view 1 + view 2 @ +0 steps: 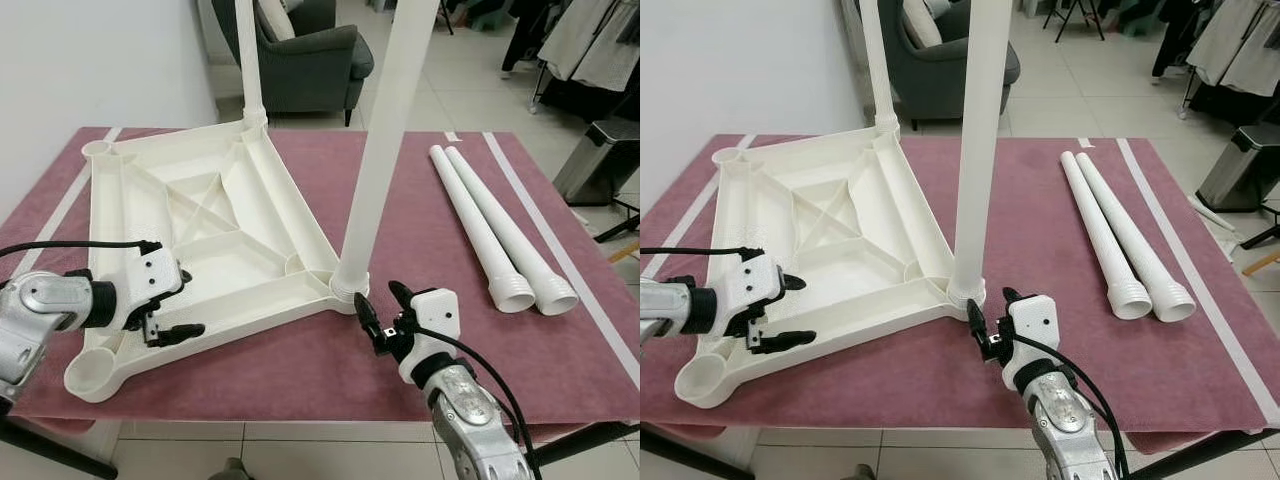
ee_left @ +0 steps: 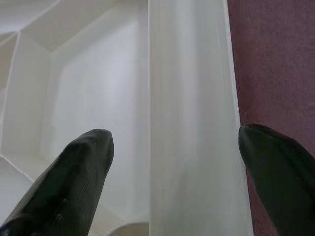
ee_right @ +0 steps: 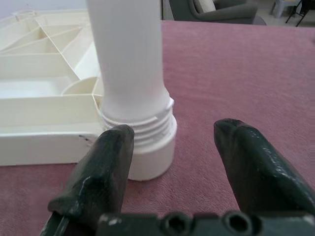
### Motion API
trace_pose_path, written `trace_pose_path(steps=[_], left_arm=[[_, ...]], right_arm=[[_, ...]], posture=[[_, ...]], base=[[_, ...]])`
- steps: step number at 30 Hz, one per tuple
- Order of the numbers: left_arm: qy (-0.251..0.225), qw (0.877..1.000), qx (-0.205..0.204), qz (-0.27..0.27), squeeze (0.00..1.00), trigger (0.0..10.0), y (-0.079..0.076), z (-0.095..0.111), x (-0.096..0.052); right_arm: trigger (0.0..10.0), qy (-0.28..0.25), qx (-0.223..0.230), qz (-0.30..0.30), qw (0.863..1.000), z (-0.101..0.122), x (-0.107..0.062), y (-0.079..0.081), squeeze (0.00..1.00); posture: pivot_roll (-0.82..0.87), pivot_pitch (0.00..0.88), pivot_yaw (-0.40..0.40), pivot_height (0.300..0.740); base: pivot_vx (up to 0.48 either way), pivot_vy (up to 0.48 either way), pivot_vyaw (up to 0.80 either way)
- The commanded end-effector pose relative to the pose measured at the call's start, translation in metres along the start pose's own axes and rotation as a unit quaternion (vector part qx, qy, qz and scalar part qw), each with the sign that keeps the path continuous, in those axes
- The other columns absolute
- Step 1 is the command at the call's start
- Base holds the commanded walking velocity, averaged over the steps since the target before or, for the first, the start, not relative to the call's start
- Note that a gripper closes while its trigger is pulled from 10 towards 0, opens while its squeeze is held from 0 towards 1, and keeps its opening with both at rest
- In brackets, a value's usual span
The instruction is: Building children table
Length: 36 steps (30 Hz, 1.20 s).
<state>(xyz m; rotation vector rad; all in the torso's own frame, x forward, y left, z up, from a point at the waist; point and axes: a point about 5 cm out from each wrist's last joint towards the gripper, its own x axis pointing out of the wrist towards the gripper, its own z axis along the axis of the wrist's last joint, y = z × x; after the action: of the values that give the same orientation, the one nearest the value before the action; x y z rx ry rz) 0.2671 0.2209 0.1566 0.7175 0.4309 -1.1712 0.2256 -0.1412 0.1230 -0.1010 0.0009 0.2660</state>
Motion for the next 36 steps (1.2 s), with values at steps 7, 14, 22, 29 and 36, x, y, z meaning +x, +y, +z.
trace_pose_path(steps=[7,14,22,29,36], left_arm=[[-0.006,1.0,-0.011,-0.002,0.0,6.5,-0.001,-0.004,0.0],[-0.059,0.997,-0.02,-0.038,0.0,5.2,-0.019,0.01,0.007],[-0.064,0.996,-0.035,-0.05,0.0,4.2,-0.036,0.008,0.031],[-0.061,0.996,-0.061,-0.016,0.0,4.5,-0.029,0.004,0.047],[-0.049,0.995,-0.082,-0.024,0.0,0.0,-0.032,-0.001,0.053]], right_arm=[[10.0,-0.004,-0.002,0.001,1.0,0.001,0.002,0.003,0.0],[10.0,0.0,-0.001,0.009,1.0,-0.001,0.001,0.008,0.0],[10.0,0.002,0.001,0.017,1.0,-0.002,0.002,0.011,0.0],[10.0,0.001,0.002,0.021,1.0,-0.001,0.003,0.013,0.0],[10.0,0.004,0.004,0.018,1.0,-0.001,0.0,0.013,0.0]], posture=[[0.04,0.0,0.058,0.74],[0.05,0.0,0.055,0.74],[0.06,0.0,0.052,0.74],[0.05,0.0,0.055,0.74],[0.05,0.0,0.064,0.74]], base=[[0.0,0.0,0.0],[0.0,0.0,0.0],[0.0,0.0,0.0],[0.0,0.0,0.0],[0.0,0.0,0.0]])
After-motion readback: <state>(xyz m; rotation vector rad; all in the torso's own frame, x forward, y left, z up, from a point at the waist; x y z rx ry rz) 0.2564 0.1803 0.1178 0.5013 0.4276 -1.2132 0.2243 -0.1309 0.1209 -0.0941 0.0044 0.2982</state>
